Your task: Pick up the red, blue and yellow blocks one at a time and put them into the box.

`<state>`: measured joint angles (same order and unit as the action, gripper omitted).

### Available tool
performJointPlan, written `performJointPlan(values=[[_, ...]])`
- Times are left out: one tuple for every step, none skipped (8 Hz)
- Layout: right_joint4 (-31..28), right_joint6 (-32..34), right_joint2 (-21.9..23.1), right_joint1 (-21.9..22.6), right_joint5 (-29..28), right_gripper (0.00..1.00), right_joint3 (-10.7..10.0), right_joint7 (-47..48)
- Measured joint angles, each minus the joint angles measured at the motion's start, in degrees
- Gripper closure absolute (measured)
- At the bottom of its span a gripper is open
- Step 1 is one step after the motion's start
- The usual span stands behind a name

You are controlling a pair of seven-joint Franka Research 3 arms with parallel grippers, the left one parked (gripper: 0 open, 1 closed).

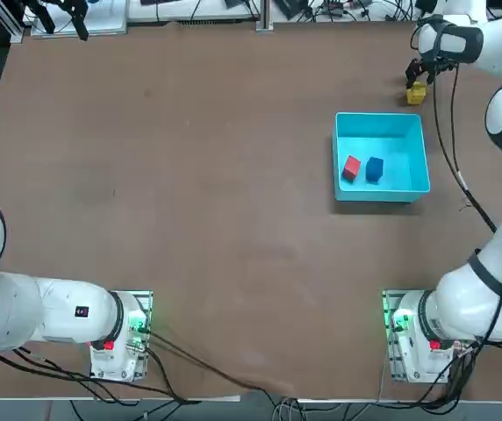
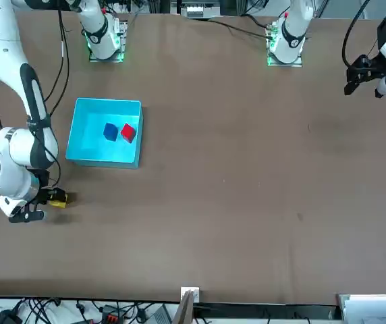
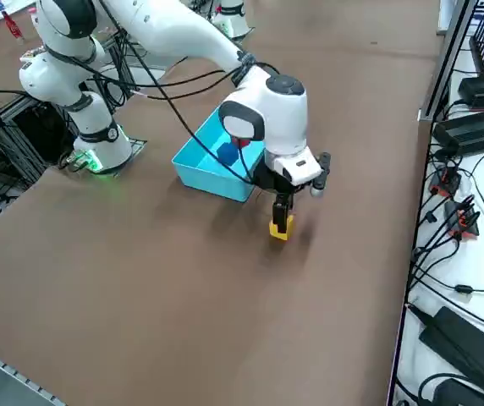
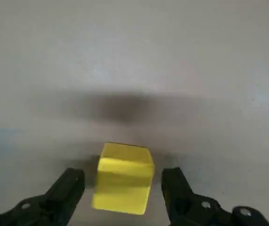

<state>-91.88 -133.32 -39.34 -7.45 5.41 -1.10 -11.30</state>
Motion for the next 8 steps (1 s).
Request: performJointPlan(values=[[0.01,-0.44,-0.38,-0.40,0.00,0.00,0.02,-0.15],[0.02,-1.01,-0.70,-0.50,-0.02,0.01,0.11,-0.16],[0.02,-1.46,-1.02,-0.50,-0.02,0.02,0.22,-0.21],[0.02,-1.66,-1.38,-0.50,-0.02,0.06,0.33,-0.22],[0.02,-1.78,-1.72,-0.48,-0.02,0.17,0.43,-0.22],[0.15,-1.89,-1.66,-0.47,-0.03,0.28,0.54,-0.22],[0.15,-1.76,-1.70,-0.47,-0.03,0.28,0.56,-0.24],[0.56,-0.59,-1.46,-0.43,-0.17,0.28,0.69,-0.25]])
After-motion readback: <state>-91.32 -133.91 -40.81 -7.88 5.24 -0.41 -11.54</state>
